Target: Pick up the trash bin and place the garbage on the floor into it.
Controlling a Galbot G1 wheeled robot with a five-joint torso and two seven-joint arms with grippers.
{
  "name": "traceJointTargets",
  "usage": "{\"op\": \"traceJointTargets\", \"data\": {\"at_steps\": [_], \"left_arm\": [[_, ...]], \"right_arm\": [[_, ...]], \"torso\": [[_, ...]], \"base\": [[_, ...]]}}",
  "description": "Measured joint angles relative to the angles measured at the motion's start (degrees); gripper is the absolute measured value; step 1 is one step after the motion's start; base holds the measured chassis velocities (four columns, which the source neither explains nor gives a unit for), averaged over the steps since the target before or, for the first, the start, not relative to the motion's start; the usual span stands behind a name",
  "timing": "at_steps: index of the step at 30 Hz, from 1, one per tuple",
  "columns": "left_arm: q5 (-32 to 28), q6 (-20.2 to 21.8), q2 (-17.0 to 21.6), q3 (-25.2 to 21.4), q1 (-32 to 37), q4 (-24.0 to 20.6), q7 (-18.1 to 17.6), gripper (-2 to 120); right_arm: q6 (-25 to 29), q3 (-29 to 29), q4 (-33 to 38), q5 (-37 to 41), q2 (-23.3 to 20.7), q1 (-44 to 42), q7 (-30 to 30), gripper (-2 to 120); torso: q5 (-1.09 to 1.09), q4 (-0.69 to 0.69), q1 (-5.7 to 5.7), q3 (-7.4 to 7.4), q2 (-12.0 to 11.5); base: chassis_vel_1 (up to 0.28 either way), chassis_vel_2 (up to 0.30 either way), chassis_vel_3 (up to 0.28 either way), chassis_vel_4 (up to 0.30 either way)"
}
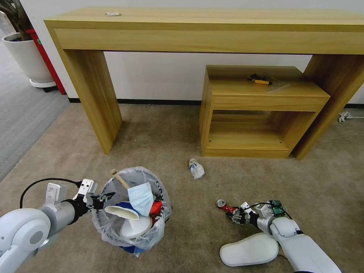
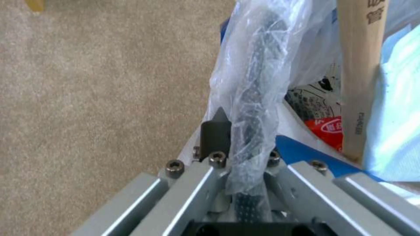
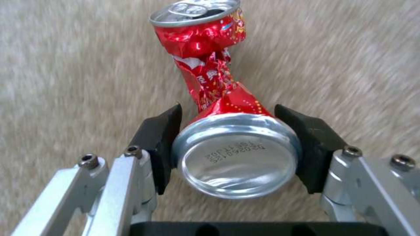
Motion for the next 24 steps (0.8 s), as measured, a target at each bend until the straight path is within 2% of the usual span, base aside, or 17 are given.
{"op": "traceJointTargets", "data": {"at_steps": [7, 10, 11, 14, 15, 18, 24], "left_arm": [[-0.9, 0.0, 0.6, -0.2, -0.3, -0.2, -0.1, 0], [-1.6, 0.0, 0.9, 0.8, -1.1, 0.4, -0.7, 0], [-1.6, 0.0, 0.9, 0.8, -1.1, 0.4, -0.7, 0], [-2.3, 0.0, 1.4, 2.8, -2.7, 1.5, -1.5, 0], [-2.3, 0.0, 1.4, 2.8, -2.7, 1.5, -1.5, 0], [-3.2, 0.0, 2.4, 5.7, -4.8, 2.8, -2.3, 0], [-4.8, 0.0, 3.5, 11.1, -9.6, 5.0, -3.4, 0]], "right_arm": [[-0.2, 4.5, 8.4, 1.4, -1.3, -2.3, 0.6, 52], [-1.7, 6.2, 17.3, 4.4, -3.6, -3.9, 1.1, 52], [-1.7, 6.2, 17.3, 4.4, -3.6, -3.9, 1.1, 52], [-3.5, 6.6, 26.9, 7.3, -6.3, -4.3, 1.3, 52], [-3.5, 6.6, 26.9, 7.3, -6.3, -4.3, 1.3, 52], [-6.2, 3.8, 35.3, 11.2, -7.7, -2.2, 2.4, 52], [-10.0, -2.7, 43.0, 15.2, -8.1, 4.1, 3.7, 52]], "torso": [[-0.01, -0.01, 0.00, 0.00, 0.0], [-0.04, -0.01, 0.00, 0.00, 0.0], [-0.04, -0.01, 0.00, 0.00, 0.0], [-0.05, -0.02, 0.00, 0.00, 0.0], [-0.05, -0.02, 0.00, 0.00, 0.0], [-0.03, -0.03, 0.00, 0.00, 0.0], [-0.03, 0.00, 0.00, 0.00, 0.0]], "base": [[0.000, 0.000, 0.000, 0.000], [0.000, 0.000, 0.000, 0.000], [0.000, 0.000, 0.000, 0.000], [0.000, 0.000, 0.000, 0.000], [0.000, 0.000, 0.000, 0.000], [0.000, 0.000, 0.000, 0.000], [0.000, 0.000, 0.000, 0.000]]}}
